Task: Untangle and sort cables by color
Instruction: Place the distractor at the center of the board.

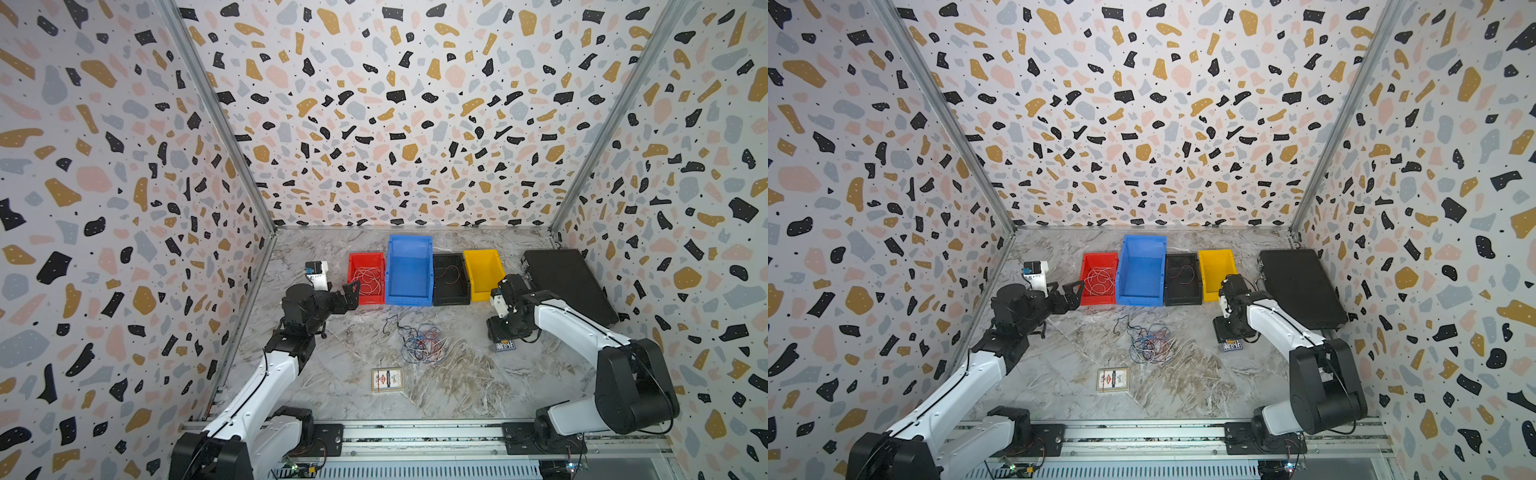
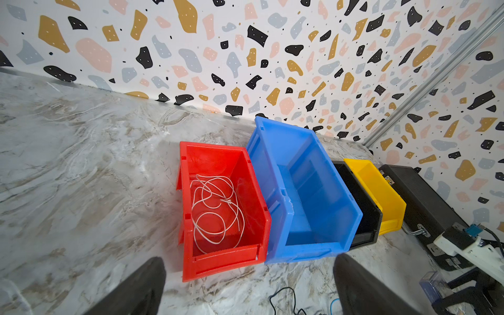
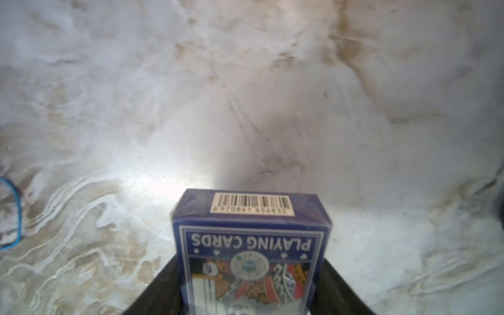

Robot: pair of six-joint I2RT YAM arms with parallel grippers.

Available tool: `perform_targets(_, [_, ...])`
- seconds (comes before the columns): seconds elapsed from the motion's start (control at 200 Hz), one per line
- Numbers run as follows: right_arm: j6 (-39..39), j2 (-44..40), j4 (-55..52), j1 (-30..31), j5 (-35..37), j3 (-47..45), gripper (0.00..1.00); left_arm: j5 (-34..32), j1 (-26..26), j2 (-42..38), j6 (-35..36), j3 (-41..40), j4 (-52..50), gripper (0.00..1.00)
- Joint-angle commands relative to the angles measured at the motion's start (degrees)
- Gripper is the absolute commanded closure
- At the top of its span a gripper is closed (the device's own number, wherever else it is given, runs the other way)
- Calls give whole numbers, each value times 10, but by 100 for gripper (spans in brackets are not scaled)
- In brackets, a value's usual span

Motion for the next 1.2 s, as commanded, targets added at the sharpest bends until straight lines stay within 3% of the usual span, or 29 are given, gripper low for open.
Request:
perform_targets(0.0, [-2, 25, -21, -22, -4, 38, 39, 13, -1, -12, 6, 0, -2, 1])
perform_targets(0.41, [-49, 74, -36, -126, 7, 55, 41, 6, -1, -14, 17, 7, -18, 1])
perform_targets(0.901, [-57, 99, -68, -147, 54, 70, 34, 13, -1, -16, 14, 6, -18, 1])
perform_targets(1.006, [-54, 104, -67, -147, 61, 71, 22, 15, -1, -17, 14, 6, -18, 1])
perform_targets(1.136, [-48, 82, -63, -147, 69, 70, 16, 14, -1, -15, 12, 5, -18, 1])
perform_targets(1.151, [-47, 76, -61, -147, 70, 69, 13, 14, -1, -15, 11, 5, -17, 1])
perform_targets(1.171, [-46, 66, -59, -148, 70, 68, 2, 15, -1, -14, 9, 4, -16, 1])
perform_targets(1.196, [-46, 52, -56, -146, 68, 65, 0, 16, -1, -12, 8, 3, -14, 1])
